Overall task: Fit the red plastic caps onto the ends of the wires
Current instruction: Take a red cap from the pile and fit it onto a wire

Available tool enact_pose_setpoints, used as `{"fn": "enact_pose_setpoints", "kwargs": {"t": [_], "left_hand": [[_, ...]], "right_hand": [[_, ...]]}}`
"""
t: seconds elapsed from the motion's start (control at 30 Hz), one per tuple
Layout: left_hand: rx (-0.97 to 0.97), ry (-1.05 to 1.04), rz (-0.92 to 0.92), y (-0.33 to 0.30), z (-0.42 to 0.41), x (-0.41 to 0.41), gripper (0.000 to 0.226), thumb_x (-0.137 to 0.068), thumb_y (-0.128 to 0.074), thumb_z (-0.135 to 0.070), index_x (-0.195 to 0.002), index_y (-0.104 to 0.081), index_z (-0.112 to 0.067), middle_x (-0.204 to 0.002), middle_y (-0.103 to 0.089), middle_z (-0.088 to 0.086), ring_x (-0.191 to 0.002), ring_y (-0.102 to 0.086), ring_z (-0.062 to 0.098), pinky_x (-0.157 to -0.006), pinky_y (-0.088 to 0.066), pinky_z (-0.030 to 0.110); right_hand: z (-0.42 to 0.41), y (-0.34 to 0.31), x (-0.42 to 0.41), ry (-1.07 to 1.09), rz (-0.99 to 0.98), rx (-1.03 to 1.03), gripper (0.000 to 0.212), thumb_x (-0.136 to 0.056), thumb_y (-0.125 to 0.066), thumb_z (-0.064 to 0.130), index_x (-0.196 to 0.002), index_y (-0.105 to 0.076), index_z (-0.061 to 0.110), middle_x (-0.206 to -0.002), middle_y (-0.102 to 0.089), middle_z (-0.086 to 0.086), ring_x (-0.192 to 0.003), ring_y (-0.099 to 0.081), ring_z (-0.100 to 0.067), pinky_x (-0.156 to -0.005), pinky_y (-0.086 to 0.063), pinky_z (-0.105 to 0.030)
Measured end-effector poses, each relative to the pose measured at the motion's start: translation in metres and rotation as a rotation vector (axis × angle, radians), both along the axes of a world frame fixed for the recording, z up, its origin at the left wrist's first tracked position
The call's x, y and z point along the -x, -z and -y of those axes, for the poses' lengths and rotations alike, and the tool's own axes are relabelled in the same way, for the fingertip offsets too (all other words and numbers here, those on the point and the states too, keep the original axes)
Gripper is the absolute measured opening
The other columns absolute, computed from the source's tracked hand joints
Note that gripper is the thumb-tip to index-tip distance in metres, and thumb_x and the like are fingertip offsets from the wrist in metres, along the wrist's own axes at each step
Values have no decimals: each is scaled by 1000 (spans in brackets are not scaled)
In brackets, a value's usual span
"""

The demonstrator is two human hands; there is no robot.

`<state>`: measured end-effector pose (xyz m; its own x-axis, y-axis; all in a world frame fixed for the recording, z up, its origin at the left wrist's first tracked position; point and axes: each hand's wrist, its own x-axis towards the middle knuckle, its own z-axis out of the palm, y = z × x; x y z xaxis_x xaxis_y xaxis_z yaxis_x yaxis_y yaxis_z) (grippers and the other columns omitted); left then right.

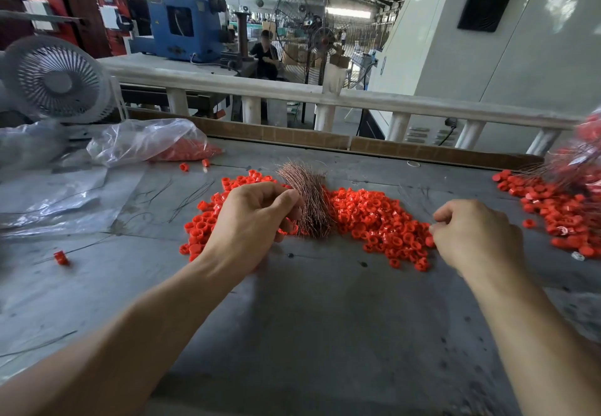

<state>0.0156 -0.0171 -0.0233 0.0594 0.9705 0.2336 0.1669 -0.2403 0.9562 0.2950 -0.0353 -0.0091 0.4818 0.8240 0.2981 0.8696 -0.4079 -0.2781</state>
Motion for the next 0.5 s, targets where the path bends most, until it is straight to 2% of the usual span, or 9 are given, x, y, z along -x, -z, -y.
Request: {"fn": "enact_pose_setpoints", "kwargs": {"t": [0.07,0.17,0.2,0.23,0.3,0.37,0.5], "left_hand": [[-5,-19,-33,2,-2,1,22,-99,-65,-25,-84,-76,-16,-78,-76,2,-62,-63,8,-55,-51,25],[-52,-63,-134,6,-6,2,18,-97,-68,-26,-82,-76,-19,-77,-75,2,-64,-64,18,-65,-56,44],[-77,-79,-175,8,-7,3,16,-96,-69,-26,-82,-76,-21,-75,-74,-1,-64,-64,18,-67,-56,44],[-108,-96,-227,9,-8,3,14,-94,-70,-25,-82,-75,-23,-74,-73,-8,-63,-63,9,-64,-55,37],[-172,-137,-346,10,-7,3,10,-93,-71,-25,-84,-76,-27,-73,-69,-24,-64,-61,-3,-60,-45,13],[-210,-159,-394,10,-7,3,7,-91,-72,-25,-88,-77,-28,-75,-69,-26,-73,-62,-8,-63,-43,6],[-251,-179,-431,10,-8,2,10,-91,-72,-23,-88,-76,-32,-76,-69,-24,-78,-62,-9,-66,-42,3]], "right_hand": [[1,0,6,-72,-11,-79,17,-92,-70,23,-108,-75,23,-113,-74,-9,-115,-59,-38,-96,-48,-42],[2,1,21,-210,-87,-216,11,-91,-70,19,-98,-77,22,-104,-76,-6,-106,-64,-35,-90,-53,-43],[1,2,27,-255,-108,-244,9,-91,-70,18,-95,-77,22,-101,-76,-4,-103,-65,-33,-88,-54,-42],[1,3,33,-299,-113,-259,8,-90,-71,18,-93,-78,22,-98,-76,-2,-100,-65,-31,-86,-54,-41],[0,8,42,-360,-92,-257,6,-89,-73,19,-91,-77,22,-95,-75,0,-97,-65,-28,-83,-53,-37],[-1,12,45,-369,-60,-222,4,-88,-76,22,-92,-77,24,-97,-74,1,-98,-64,-27,-80,-49,-33],[-4,19,42,-368,-41,-161,7,-88,-77,27,-94,-75,25,-101,-73,1,-100,-61,-26,-82,-47,-34]]}}
